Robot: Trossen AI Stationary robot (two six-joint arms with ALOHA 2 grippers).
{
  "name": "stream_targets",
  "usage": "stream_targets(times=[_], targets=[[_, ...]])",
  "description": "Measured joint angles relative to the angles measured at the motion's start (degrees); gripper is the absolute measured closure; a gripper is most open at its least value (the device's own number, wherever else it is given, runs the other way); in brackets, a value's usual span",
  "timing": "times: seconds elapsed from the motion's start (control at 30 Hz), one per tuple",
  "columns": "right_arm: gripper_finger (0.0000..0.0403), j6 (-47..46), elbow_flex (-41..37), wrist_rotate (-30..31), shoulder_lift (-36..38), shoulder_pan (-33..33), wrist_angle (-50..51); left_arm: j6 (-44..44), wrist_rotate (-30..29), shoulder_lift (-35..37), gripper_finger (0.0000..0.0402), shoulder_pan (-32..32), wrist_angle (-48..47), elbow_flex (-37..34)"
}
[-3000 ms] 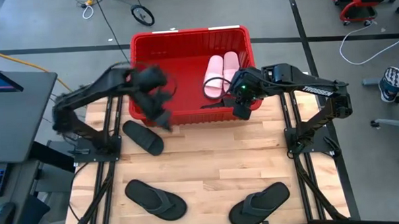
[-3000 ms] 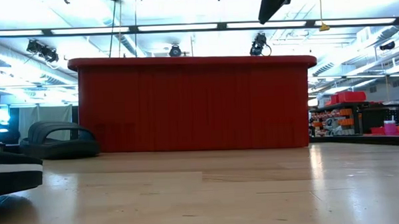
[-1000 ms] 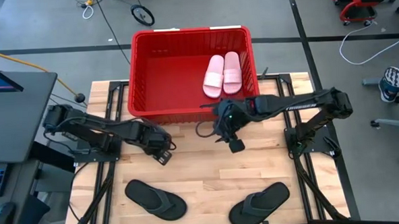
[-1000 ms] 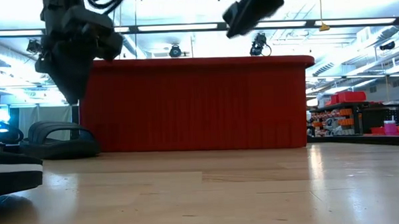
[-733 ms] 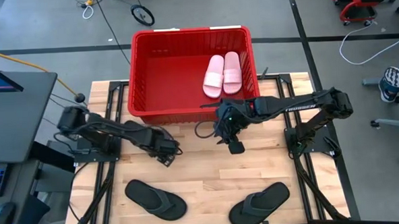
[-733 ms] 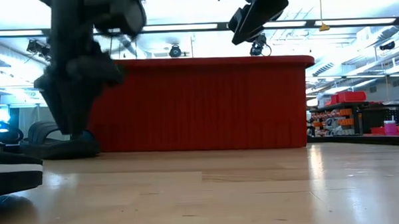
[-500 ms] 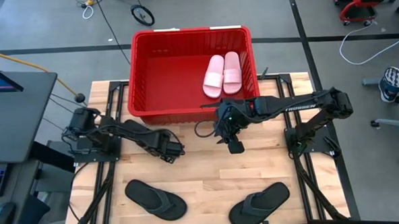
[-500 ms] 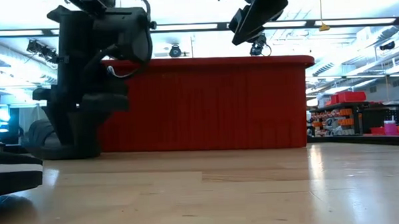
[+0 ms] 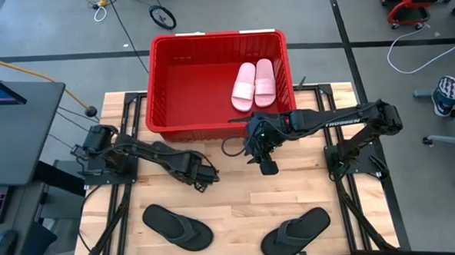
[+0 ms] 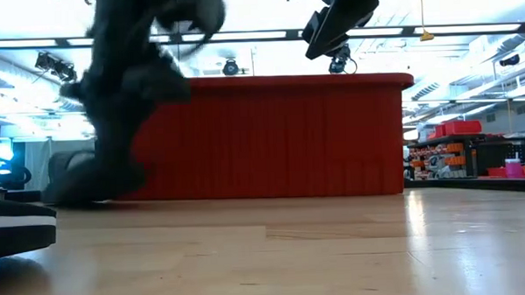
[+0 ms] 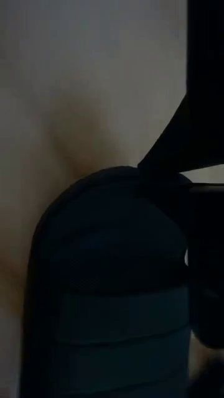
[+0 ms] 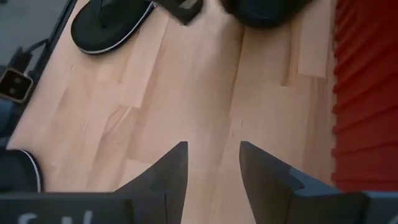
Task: Pick and place slides into bin
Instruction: Put the black slide into the red bin
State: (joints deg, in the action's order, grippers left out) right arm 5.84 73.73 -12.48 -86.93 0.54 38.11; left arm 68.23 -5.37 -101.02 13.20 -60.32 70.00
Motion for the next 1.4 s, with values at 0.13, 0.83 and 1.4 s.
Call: stream_targets(times=[0.13,0.83,1.4], targets=[[0.0253,-5.1,0.7,-0.3,1.8,0.0,2.4,-0.3,3.3,0.0,0.0387,2.0,-2.7,12.8],[0.0264,-14.8,8.8,3.6,36.1,0.9,10.3,-8.9,-35.1,7.0,0.0388,-4.6,-27.9,57.5],[0.0264,-14.8,8.7,3.9,32.8,0.8,9.9,-7.3,-11.4,6.8,0.0388,-30.6,-4.0,22.7]])
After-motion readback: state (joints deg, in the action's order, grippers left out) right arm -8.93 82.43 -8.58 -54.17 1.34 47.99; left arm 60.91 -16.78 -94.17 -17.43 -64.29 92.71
